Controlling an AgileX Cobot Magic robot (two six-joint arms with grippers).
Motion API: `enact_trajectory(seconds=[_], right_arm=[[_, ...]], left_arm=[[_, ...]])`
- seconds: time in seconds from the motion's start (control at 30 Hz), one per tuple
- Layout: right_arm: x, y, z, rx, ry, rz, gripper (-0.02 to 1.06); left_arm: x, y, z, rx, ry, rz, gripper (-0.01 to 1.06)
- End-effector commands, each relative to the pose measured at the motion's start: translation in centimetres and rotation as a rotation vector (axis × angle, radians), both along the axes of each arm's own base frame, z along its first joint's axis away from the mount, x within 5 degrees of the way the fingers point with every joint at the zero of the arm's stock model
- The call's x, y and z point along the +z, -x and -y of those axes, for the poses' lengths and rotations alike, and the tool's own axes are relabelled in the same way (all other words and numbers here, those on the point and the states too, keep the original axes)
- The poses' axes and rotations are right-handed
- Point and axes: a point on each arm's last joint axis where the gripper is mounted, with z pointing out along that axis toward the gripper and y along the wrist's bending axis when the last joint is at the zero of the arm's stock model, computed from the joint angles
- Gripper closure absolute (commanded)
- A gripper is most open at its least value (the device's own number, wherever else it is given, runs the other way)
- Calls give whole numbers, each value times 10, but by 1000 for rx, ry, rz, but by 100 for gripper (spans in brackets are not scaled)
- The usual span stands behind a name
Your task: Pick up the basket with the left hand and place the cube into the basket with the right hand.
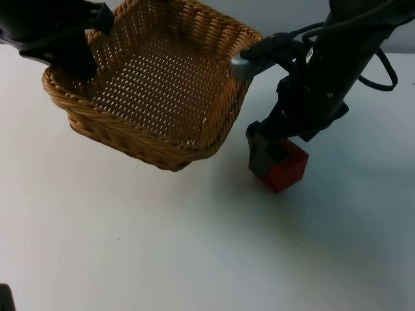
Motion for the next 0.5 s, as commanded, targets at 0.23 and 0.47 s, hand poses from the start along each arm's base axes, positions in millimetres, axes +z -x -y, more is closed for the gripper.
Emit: enact_trajectory(seconds=[0.23,0.47], right_arm=[[3,-1,-3,6,-12,17,2],[3,-1,-3,2,-17,12,2]], left_arm=[[7,0,1,20,25,29,105],[7,0,1,20,25,29,105]])
